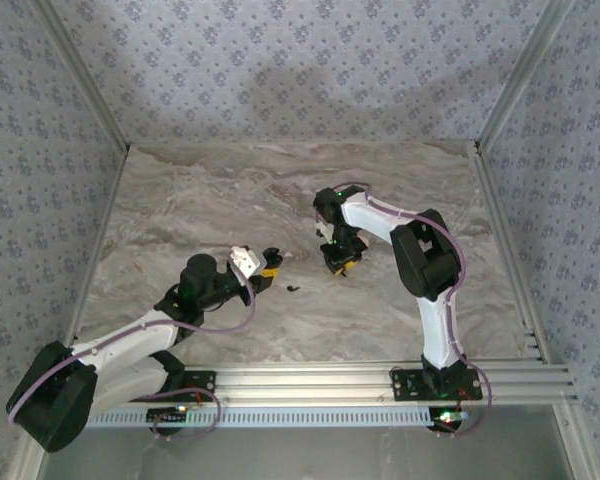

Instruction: Insert the wireless bluetooth earbuds into the charging case

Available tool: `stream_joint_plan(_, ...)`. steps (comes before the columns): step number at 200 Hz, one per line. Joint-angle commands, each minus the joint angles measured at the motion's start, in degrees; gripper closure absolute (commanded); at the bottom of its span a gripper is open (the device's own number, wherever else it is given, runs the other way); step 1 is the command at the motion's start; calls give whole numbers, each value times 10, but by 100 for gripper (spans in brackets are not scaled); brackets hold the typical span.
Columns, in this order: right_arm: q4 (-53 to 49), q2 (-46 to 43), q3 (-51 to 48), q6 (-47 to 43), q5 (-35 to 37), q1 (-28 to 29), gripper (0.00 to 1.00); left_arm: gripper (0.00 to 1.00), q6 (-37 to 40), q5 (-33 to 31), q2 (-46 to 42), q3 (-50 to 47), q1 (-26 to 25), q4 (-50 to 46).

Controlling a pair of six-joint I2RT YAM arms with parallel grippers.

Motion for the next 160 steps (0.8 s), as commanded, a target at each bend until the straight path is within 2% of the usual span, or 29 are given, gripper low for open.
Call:
stream_joint_plan(1,8,7,-1,3,7,1,67,86,1,6,-2,18,5,-1)
stream_joint_plan(90,1,15,-4,13,46,5,72,86,2,6,2,19,5,-4)
stream_joint_plan(160,7,-5,-23,28,57,15,82,86,2,6,-3,19,6,-11)
